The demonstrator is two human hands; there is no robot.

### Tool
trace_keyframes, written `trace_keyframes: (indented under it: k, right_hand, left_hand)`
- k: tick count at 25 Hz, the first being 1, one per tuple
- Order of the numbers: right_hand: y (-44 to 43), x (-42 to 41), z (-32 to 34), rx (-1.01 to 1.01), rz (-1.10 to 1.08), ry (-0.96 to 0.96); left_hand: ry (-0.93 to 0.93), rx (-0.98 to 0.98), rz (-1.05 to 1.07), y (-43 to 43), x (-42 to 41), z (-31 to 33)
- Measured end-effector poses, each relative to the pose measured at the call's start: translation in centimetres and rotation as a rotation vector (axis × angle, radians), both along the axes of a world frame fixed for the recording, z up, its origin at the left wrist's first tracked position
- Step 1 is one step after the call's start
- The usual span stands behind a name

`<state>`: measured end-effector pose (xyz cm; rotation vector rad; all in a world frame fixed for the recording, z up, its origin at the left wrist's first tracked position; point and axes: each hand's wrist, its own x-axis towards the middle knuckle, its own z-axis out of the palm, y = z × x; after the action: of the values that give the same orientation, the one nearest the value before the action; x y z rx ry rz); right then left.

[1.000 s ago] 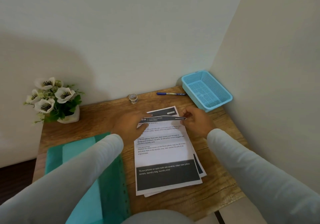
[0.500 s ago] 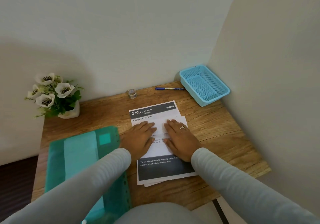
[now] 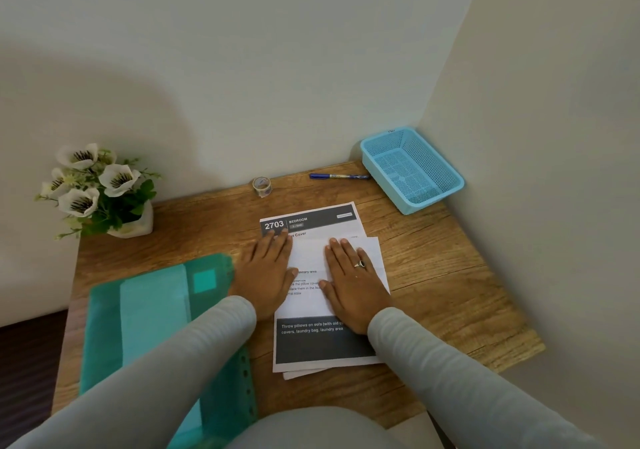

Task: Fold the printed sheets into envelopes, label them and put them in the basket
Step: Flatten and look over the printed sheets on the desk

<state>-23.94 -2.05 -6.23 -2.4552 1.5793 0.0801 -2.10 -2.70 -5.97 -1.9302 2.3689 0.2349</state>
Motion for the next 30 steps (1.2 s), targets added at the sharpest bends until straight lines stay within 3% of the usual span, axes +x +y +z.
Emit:
trace_keyframes:
  k: [7, 12, 21, 30]
  right_hand:
    - [-1.1, 3.3, 0.5, -0.025, -0.030, -0.121]
    - [-1.1, 4.7, 0.7, -0.113, -0.016, -0.086]
    - [-1.7, -4.9, 1.6, -0.121, -0.249, -0.030]
    - [-1.6, -5.2, 2.3, -0.064, -0.270, -0.029]
  left_hand:
    - [-0.066, 0.019, 0.014, -0.4, 0.6, -0.5]
    - [-0.061, 0.016, 0.018, -0.4, 0.8, -0.7]
    - [-0.021, 0.009, 0.013, -0.5, 1.1, -0.6]
    - [0.088, 0.020, -0.104, -2.6, -6.5, 1.0]
